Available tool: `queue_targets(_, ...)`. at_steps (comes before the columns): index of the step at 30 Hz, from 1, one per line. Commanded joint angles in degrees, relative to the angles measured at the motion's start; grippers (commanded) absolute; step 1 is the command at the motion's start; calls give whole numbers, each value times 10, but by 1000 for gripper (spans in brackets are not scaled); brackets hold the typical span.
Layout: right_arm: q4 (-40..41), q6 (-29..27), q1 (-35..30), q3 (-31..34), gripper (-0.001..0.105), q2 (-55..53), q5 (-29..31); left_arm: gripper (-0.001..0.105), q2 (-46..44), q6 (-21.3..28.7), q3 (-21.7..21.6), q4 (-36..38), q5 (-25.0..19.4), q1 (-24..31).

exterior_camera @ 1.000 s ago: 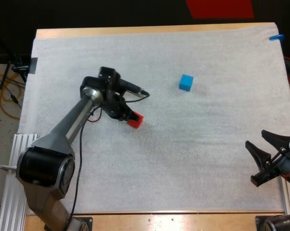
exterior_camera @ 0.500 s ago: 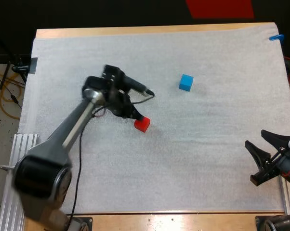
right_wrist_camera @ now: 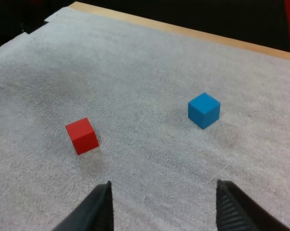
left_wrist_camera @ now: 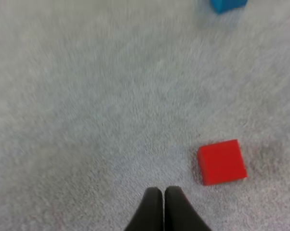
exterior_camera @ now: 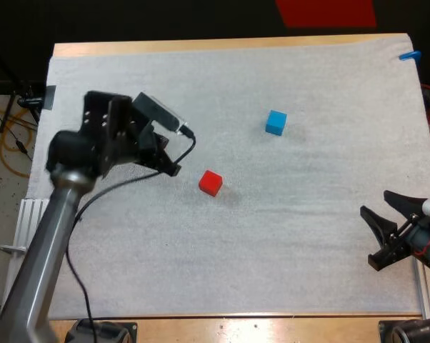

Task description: Stack red cube on blue cube

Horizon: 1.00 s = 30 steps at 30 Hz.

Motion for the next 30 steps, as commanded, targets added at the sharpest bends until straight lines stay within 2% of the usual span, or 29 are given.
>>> queue_targets(1,-4,-6,0,-5,47,0,-3,0,-21,4,7,11,-4,-1)
queue_targets(3,-4,-14,0,-5,49,0,-5,0,-49,3,21,16,-4,-1)
queue_targets(5,-4,-18,0,-5,58,0,-5,0,-92,3,46,19,-4,-1)
queue_targets(8,-4,-16,0,-5,66,0,-5,0,-146,-4,76,25,-4,-1)
queue_targets(11,-4,-16,0,-5,66,0,-5,0,-213,-29,112,29,1,-1)
queue_targets(17,-6,-43,0,-5,66,9,2,0,-322,-32,161,57,1,-1)
queue_targets(23,-30,-65,0,-5,66,59,-5,0,-411,-36,191,76,12,-1)
queue_targets(30,-95,-84,13,-10,66,131,-16,0,-452,-36,210,97,16,-1)
